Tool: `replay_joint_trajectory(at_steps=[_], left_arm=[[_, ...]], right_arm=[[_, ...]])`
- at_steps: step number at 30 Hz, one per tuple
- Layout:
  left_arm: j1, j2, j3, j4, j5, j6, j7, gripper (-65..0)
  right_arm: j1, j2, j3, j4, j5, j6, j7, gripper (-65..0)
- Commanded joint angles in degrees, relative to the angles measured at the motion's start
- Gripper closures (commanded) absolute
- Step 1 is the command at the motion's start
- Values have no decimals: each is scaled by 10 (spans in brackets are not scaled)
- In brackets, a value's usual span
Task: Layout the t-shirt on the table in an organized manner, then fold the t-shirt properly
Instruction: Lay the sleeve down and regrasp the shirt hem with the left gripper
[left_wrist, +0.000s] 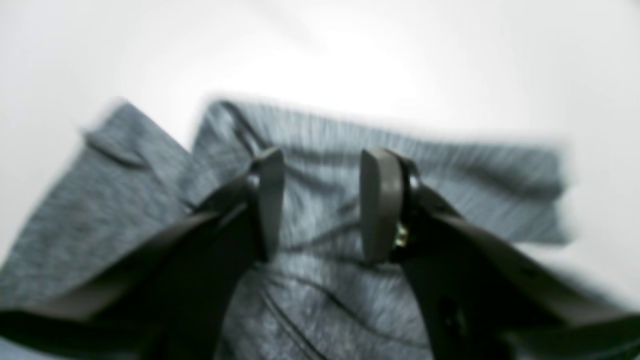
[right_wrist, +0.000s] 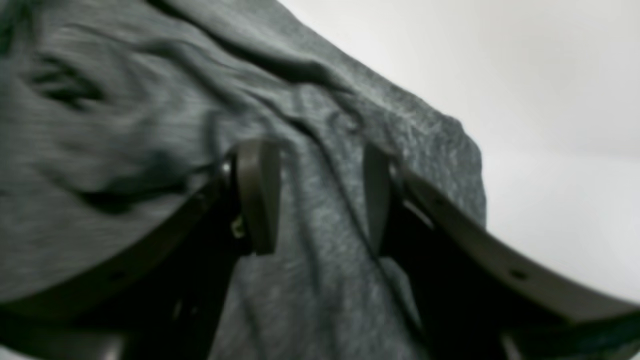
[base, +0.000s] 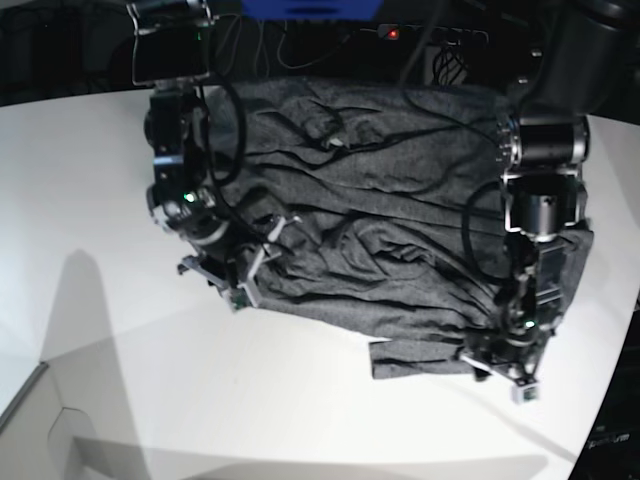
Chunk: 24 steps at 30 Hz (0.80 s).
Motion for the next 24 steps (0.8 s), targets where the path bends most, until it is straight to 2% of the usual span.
replay_joint_trajectory(at_steps=[1, 5, 8, 12, 17, 24], left_arm=[[-5, -8, -7, 39, -7, 2, 6, -247], [53, -15, -28, 144, -14, 2, 59, -247], [95, -25, -41, 182, -18, 2, 64, -247], [119, -30, -67, 193, -19, 2, 63, -247], [116, -24, -74, 193, -20, 2, 63, -247], [56, 49, -55, 177, -15, 2, 63, -247]], right_arm=[[26, -2, -1, -9, 9, 3, 16, -275], [76, 14, -1, -110, 9, 3, 19, -274], [99, 30, 9, -165, 9, -2, 38, -273], [100, 42, 94, -173, 9, -52, 35, -274], [75, 68, 193, -154, 9, -60, 18, -273], [3, 65, 221, -8, 9, -61, 17, -273]])
